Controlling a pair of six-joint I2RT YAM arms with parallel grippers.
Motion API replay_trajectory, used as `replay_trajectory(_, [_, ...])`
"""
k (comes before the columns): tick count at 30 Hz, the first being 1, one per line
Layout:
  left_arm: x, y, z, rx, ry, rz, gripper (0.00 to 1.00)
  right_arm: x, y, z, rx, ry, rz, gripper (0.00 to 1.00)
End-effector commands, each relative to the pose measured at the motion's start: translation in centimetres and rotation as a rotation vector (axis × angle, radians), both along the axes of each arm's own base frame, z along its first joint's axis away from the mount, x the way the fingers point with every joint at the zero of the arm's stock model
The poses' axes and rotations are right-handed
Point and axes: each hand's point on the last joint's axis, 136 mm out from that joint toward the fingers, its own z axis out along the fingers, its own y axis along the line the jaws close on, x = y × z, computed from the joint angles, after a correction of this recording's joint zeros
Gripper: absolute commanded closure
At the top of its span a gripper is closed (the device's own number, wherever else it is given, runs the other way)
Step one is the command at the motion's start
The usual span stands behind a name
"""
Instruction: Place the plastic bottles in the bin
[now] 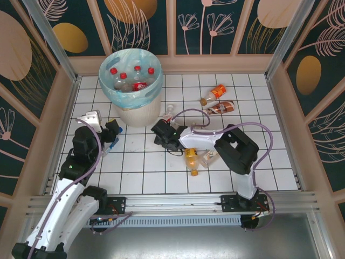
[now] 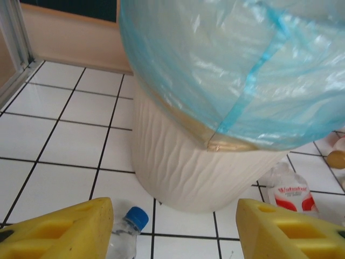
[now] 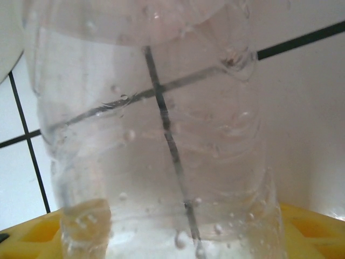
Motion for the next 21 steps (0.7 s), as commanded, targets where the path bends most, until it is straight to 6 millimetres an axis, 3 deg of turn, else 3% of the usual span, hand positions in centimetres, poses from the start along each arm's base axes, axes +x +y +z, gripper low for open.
replay_trajectory(1, [0.2,-0.4,3.2,-0.013,-0.080,-0.019,0.38,-0.6,0.1,2.0,0.043,-0.024,0.007,0.46])
replay_trajectory(10, [0.9,-0.9,6.6,-0.023,-0.114,-0.038,0.38,-2.7,0.4,5.0,0.061,-0.072,0.081,0.54])
replay_trajectory(21, [1.6,-2.2,11.2,-0.060,-0.171,-0.100,0.38,-5.4,-1.7,6.6,0.115,-0.152,0.118,0.59])
